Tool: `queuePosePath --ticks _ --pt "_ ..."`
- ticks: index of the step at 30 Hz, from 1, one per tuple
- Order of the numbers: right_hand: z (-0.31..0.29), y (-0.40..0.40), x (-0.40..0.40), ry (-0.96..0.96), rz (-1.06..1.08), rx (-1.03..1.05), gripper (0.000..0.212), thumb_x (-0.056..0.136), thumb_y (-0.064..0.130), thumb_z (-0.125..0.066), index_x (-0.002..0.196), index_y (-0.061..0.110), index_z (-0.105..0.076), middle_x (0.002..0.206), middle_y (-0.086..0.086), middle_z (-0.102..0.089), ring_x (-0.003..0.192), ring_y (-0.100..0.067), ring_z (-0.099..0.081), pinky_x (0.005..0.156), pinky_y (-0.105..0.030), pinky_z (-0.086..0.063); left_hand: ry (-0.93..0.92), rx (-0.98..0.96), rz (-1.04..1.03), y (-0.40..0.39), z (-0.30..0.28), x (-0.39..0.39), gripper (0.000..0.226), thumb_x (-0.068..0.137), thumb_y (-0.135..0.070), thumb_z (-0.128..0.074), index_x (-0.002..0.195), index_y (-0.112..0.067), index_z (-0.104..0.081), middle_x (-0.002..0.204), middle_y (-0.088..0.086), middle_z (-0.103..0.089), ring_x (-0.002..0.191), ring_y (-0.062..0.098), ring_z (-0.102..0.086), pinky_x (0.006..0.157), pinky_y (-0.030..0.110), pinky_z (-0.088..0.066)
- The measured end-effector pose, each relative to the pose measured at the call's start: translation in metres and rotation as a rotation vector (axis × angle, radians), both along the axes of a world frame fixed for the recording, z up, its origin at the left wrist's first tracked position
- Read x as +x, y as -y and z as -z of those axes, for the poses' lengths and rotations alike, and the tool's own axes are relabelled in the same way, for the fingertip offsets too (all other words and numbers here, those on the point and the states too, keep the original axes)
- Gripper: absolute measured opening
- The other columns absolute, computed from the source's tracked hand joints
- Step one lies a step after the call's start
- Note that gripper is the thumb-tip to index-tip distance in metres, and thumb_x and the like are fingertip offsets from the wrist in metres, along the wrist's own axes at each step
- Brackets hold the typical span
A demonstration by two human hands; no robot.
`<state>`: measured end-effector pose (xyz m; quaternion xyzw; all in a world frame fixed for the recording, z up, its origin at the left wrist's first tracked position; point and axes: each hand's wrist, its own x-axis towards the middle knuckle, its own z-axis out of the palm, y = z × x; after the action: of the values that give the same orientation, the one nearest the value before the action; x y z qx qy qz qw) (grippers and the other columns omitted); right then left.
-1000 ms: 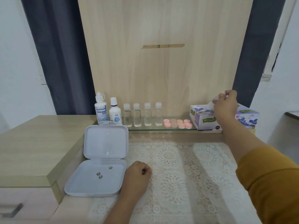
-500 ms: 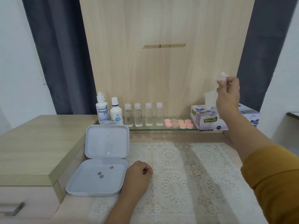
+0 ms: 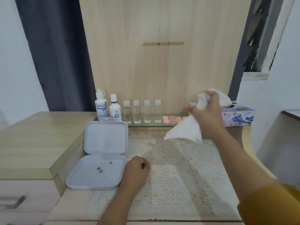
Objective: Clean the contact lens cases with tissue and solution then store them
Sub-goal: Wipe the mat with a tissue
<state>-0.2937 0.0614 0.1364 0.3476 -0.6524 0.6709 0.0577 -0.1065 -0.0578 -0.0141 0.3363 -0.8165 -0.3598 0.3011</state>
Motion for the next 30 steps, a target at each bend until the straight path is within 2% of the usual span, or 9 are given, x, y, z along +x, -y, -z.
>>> queuePosePath --ticks 4,7,11,15,18,22,26,28,30 --pt "0.064 0.001 0.019 -0.17 -0.032 0.306 0.035 0.088 -0.003 -0.059 0.114 0.019 -0.053 0.112 0.004 -0.051 0.092 -0.011 -0.05 0.075 -0.019 -0.043 0.006 0.009 0.017 -0.002 -0.002 0.001 0.022 0.089 -0.013 -0.059 0.071 -0.026 -0.061 0.09 -0.007 -0.06 0.082 0.004 -0.056 0.072 0.015 -0.042" --pt "0.114 -0.003 0.018 -0.444 0.025 0.525 0.028 0.087 -0.012 -0.051 0.103 0.006 -0.065 0.1 0.0 -0.047 0.093 -0.02 -0.052 0.071 -0.018 -0.035 0.019 0.004 0.017 -0.003 -0.003 0.003 0.02 0.089 -0.013 -0.058 0.072 -0.025 -0.061 0.091 -0.005 -0.06 0.084 0.007 -0.056 0.075 0.02 -0.044" --pt "0.138 -0.016 0.02 -0.528 0.074 0.74 0.032 0.089 -0.004 -0.053 0.115 0.006 -0.067 0.114 -0.006 -0.058 0.108 -0.021 -0.053 0.09 -0.029 -0.043 0.019 -0.001 0.016 -0.003 -0.003 0.003 0.017 0.087 -0.011 -0.058 0.075 -0.02 -0.063 0.092 -0.004 -0.061 0.086 0.013 -0.058 0.081 0.026 -0.047" --pt "0.129 -0.026 0.055 -0.518 -0.085 0.761 0.045 0.1 0.011 -0.039 0.144 0.016 -0.043 0.153 0.001 -0.035 0.141 -0.015 -0.029 0.115 -0.024 -0.019 0.013 -0.004 0.017 -0.002 -0.002 0.003 0.016 0.087 -0.011 -0.058 0.074 -0.019 -0.063 0.091 -0.003 -0.062 0.085 0.014 -0.058 0.081 0.029 -0.048" --pt "0.125 -0.033 0.083 -0.569 -0.364 0.879 0.053 0.105 0.036 -0.029 0.154 0.02 -0.017 0.16 0.012 -0.004 0.145 0.001 0.002 0.114 -0.017 0.008 0.003 -0.014 0.014 -0.003 -0.002 0.003 0.018 0.087 -0.012 -0.059 0.073 -0.022 -0.062 0.09 -0.004 -0.062 0.084 0.012 -0.058 0.081 0.028 -0.048" --pt "0.137 -0.032 0.093 -0.629 -0.418 1.111 0.056 0.104 0.031 -0.016 0.153 0.017 0.007 0.158 0.008 0.02 0.142 0.0 0.023 0.113 -0.026 0.021 0.002 -0.026 0.017 -0.003 -0.002 0.004 0.013 0.088 -0.015 -0.06 0.076 -0.02 -0.064 0.09 -0.003 -0.063 0.084 0.012 -0.058 0.081 0.027 -0.047" --pt "0.152 -0.023 0.077 -0.563 -0.248 0.901 0.05 0.1 0.013 -0.036 0.15 0.014 -0.031 0.159 0.002 -0.02 0.147 -0.011 -0.012 0.116 -0.019 -0.004 -0.007 -0.007 0.016 -0.004 -0.001 0.005 0.012 0.088 -0.014 -0.059 0.078 -0.018 -0.065 0.092 -0.002 -0.063 0.086 0.013 -0.058 0.083 0.028 -0.048" --pt "0.155 -0.023 0.066 -0.574 -0.03 0.764 0.033 0.094 0.011 -0.052 0.125 0.016 -0.063 0.129 0.002 -0.053 0.122 -0.017 -0.046 0.099 -0.018 -0.034 -0.01 -0.001 0.021 -0.003 -0.001 0.005 0.013 0.088 -0.013 -0.059 0.077 -0.018 -0.065 0.092 -0.003 -0.063 0.086 0.012 -0.058 0.082 0.026 -0.048" --pt "0.153 -0.028 0.055 -0.552 0.167 0.759 0.018 0.09 0.012 -0.058 0.097 0.015 -0.074 0.099 0.002 -0.062 0.093 -0.015 -0.055 0.072 -0.022 -0.042 -0.009 -0.002 0.024 -0.003 -0.001 0.005 0.014 0.089 -0.013 -0.059 0.078 -0.018 -0.065 0.093 -0.004 -0.062 0.085 0.011 -0.058 0.081 0.025 -0.048"
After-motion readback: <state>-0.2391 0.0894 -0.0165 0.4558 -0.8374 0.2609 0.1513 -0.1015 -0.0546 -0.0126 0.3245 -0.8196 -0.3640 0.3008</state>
